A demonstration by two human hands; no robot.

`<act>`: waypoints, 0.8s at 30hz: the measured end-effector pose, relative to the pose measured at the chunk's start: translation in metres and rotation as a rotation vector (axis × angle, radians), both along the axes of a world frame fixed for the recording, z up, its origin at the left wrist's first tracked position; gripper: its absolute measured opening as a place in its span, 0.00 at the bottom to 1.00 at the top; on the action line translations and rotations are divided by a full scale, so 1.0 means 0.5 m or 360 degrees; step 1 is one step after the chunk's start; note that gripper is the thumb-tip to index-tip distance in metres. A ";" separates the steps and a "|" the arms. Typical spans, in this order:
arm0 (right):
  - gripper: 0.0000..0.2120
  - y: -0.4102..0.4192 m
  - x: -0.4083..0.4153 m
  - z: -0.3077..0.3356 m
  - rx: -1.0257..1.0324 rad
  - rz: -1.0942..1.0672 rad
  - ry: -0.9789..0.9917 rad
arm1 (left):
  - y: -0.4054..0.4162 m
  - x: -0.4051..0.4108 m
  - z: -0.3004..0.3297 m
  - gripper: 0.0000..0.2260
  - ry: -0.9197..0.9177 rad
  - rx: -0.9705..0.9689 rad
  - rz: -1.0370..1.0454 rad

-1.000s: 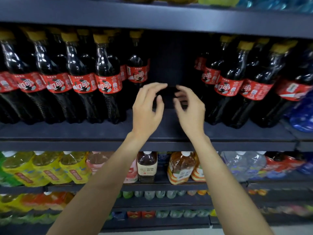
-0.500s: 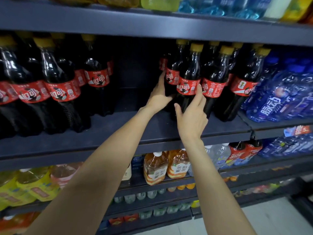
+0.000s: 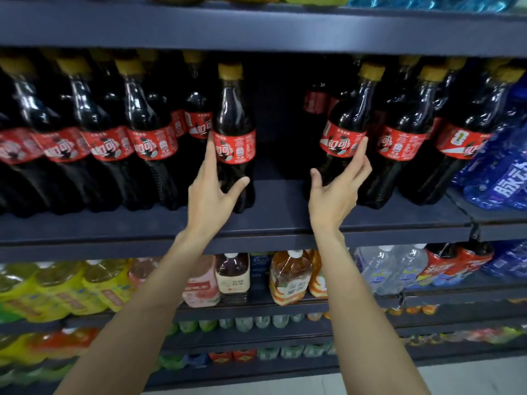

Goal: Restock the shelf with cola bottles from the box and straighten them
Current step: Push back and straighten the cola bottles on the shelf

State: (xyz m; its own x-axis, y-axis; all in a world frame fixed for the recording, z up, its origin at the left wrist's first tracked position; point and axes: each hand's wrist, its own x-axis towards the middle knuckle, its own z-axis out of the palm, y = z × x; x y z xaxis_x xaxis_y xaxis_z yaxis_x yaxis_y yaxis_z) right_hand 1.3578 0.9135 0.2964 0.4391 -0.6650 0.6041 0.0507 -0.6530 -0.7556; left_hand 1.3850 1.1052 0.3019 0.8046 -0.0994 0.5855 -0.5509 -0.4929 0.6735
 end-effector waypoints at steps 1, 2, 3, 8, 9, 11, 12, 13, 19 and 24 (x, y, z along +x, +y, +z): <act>0.45 0.009 0.001 0.000 0.0022 0.0117 -0.0009 | 0.016 0.002 -0.002 0.41 -0.0010 0.0006 0.0041; 0.46 0.021 0.006 0.001 0.0021 0.0227 -0.0001 | 0.030 0.003 -0.004 0.40 -0.0017 0.0018 0.0084; 0.48 0.031 0.015 0.004 0.0008 0.0327 0.0021 | 0.039 0.005 -0.006 0.40 -0.0022 0.0033 0.0123; 0.54 0.081 0.110 0.036 -0.0100 0.0618 0.0193 | 0.045 0.012 -0.016 0.36 -0.0162 0.0035 0.0239; 0.54 0.089 0.131 0.040 -0.0091 0.0661 0.0195 | 0.041 0.012 -0.016 0.35 -0.0211 0.0018 0.0253; 0.53 0.098 0.174 0.051 -0.0070 0.0730 0.0250 | 0.032 0.011 -0.020 0.34 -0.0322 0.0043 0.0321; 0.53 0.099 0.195 0.057 -0.0084 0.0734 0.0296 | 0.026 0.009 -0.021 0.33 -0.0366 0.0088 0.0384; 0.53 0.100 0.214 0.061 -0.0110 0.0727 0.0333 | 0.022 0.008 -0.023 0.33 -0.0399 0.0155 0.0460; 0.52 0.125 0.303 0.056 -0.0193 0.0831 0.0314 | 0.028 -0.007 -0.015 0.46 -0.0369 0.0554 0.0727; 0.46 0.129 0.351 0.046 -0.0261 0.0641 0.0309 | 0.032 0.006 -0.026 0.46 -0.0515 0.0608 0.0764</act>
